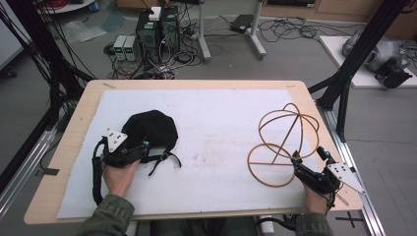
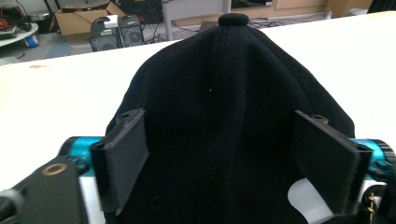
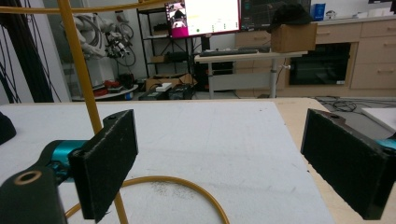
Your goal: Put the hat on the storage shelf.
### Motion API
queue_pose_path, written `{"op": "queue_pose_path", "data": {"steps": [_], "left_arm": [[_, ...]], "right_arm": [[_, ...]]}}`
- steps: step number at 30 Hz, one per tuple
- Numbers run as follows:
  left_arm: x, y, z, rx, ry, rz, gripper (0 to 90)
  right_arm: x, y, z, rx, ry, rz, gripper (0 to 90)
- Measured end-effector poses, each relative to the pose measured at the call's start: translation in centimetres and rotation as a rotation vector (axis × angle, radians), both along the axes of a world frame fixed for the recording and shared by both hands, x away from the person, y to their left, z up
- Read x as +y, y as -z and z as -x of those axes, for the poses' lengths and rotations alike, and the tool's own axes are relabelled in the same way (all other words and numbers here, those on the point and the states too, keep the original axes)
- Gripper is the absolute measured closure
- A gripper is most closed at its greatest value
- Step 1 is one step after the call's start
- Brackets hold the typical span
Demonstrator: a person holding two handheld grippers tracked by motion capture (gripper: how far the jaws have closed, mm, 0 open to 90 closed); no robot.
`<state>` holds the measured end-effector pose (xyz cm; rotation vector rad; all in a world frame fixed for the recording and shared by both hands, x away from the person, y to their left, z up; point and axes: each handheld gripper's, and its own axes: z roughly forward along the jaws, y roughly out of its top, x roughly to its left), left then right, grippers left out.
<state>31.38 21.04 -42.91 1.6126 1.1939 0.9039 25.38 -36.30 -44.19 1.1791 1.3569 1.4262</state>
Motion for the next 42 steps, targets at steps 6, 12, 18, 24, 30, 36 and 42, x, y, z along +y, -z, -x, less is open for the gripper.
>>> {"op": "queue_pose_path", "data": {"steps": [6, 12, 18, 24, 30, 36, 42], "left_arm": [[0.0, 0.1, -0.1, 0.018, -0.013, -0.007, 44.5], [0.3, 0.0, 0.0, 0.055, -0.002, 0.061, 70.7], [0.0, -0.1, 0.2, 0.036, 0.012, 0.036, 87.3], [0.1, -0.1, 0.2, 0.026, 0.016, 0.026, 87.5], [0.0, -0.2, 0.3, 0.013, 0.019, 0.018, 87.6], [-0.1, -0.4, 0.6, -0.016, 0.028, 0.008, 87.6], [-0.1, -1.0, 1.3, -0.076, 0.043, 0.017, 87.5]], "right_arm": [[0.1, 0.0, 0.0, 0.01, 0.003, -0.007, 10.1], [0.1, 0.0, 0.0, 0.012, -0.002, -0.003, 10.2], [0.1, 0.0, 0.0, 0.011, -0.001, -0.007, 10.2], [0.1, 0.0, 0.0, 0.014, -0.003, -0.01, 10.2], [0.1, 0.0, 0.0, 0.014, -0.002, -0.009, 10.2], [0.1, 0.0, 0.0, 0.013, -0.001, -0.009, 10.2], [0.1, 0.0, 0.0, 0.01, -0.002, -0.003, 10.2]]}}
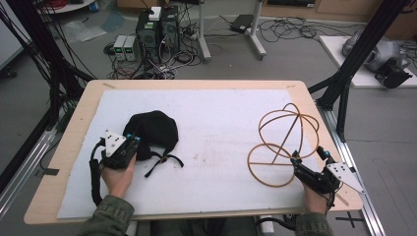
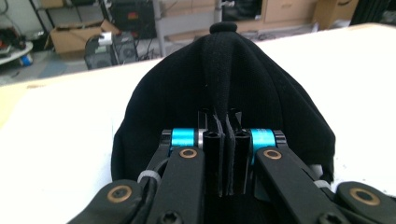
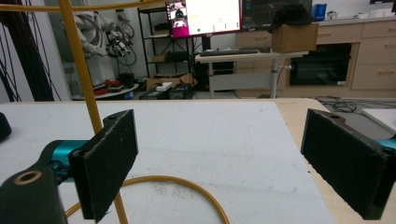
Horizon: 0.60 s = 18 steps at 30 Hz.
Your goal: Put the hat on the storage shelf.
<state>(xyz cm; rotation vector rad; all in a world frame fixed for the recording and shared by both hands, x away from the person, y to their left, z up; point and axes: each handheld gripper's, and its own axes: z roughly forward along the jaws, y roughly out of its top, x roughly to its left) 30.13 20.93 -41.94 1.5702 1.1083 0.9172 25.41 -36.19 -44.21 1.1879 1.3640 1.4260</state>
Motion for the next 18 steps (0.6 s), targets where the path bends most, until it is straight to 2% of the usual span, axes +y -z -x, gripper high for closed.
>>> {"op": "queue_pose_path", "data": {"steps": [5, 9, 12, 18], "left_arm": [[0.1, -0.4, 0.5, -0.027, -0.002, 0.035, 87.5], [0.3, -0.6, 0.7, -0.046, -0.004, 0.038, 87.5], [0.4, -1.0, 1.1, -0.076, -0.002, 0.052, 87.5], [0.0, -2.2, 2.0, -0.185, 0.02, 0.085, 87.5]], "right_arm": [[0.0, 0.0, 0.0, 0.005, -0.002, 0.002, 10.2], [0.0, 0.0, 0.0, 0.002, -0.001, 0.004, 10.2], [0.1, 0.0, 0.0, 0.007, -0.004, 0.0, 10.2], [0.1, 0.1, 0.1, 0.008, -0.004, 0.0, 10.2]]}}
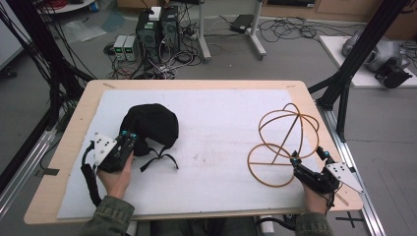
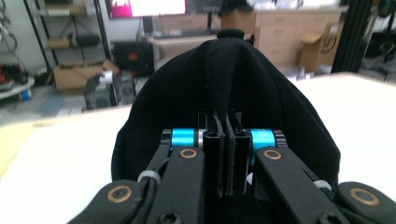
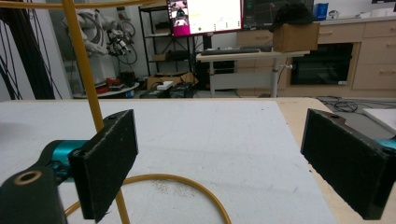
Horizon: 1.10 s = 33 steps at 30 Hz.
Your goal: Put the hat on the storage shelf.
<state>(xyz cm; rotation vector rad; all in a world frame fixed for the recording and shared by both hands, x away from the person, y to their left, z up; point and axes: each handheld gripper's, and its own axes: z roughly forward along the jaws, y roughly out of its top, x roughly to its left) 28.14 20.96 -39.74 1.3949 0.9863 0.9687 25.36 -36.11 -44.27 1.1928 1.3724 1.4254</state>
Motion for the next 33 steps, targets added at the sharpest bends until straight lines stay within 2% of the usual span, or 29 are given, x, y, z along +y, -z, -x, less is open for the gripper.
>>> {"op": "queue_pose_path", "data": {"steps": [12, 22, 25, 33], "left_arm": [[-1.5, -3.5, 1.1, -0.138, 0.059, 0.02, 87.6], [-2.1, -5.4, 1.9, -0.249, 0.111, 0.074, 87.5], [-2.2, -5.9, 2.0, -0.269, 0.123, 0.094, 87.5], [-3.0, -7.1, 1.8, -0.292, 0.162, 0.121, 87.5]], "right_arm": [[-0.1, 0.0, 0.0, -0.007, -0.001, 0.001, 10.2], [-0.1, 0.0, 0.0, -0.006, 0.001, 0.001, 10.2], [-0.1, 0.0, 0.1, -0.004, 0.002, -0.002, 10.2], [-0.2, 0.0, 0.2, -0.003, 0.0, -0.002, 10.2]]}}
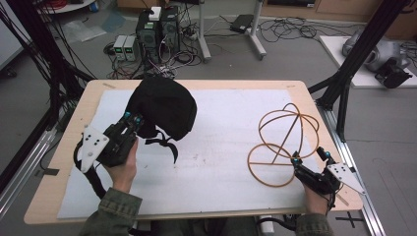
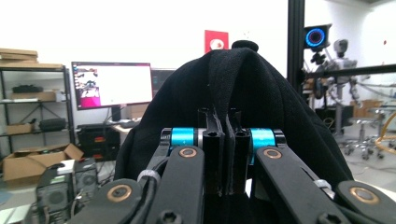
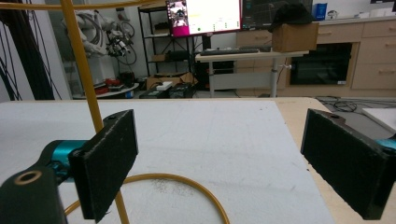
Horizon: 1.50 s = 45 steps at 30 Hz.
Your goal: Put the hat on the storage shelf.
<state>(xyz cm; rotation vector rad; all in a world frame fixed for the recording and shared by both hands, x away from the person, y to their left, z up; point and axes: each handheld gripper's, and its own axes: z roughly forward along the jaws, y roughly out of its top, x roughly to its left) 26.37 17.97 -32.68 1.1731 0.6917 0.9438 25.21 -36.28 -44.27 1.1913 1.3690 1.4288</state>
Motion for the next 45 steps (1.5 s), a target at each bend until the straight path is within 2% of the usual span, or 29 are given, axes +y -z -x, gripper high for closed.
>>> {"op": "queue_pose_path", "data": {"steps": [15, 22, 29, 34, 45], "left_arm": [[-2.8, -1.7, -0.7, -0.021, 0.095, 0.019, 87.5], [-4.2, -2.8, -1.0, -0.042, 0.162, 0.055, 87.4], [-6.6, -3.5, -1.5, -0.058, 0.233, 0.054, 87.4], [-8.6, -3.9, -2.1, -0.05, 0.282, 0.064, 87.4], [-12.1, -4.4, -2.5, -0.052, 0.355, 0.053, 87.4]], "right_arm": [[-0.1, 0.0, 0.0, -0.006, -0.001, -0.005, 10.2], [-0.1, -0.1, 0.0, -0.01, -0.002, -0.012, 10.2], [-0.1, -0.1, 0.1, -0.013, -0.001, -0.017, 10.2], [-0.3, -0.2, -0.1, -0.016, 0.0, -0.016, 10.2], [-0.3, -0.2, -0.1, -0.018, -0.013, -0.014, 10.2]]}}
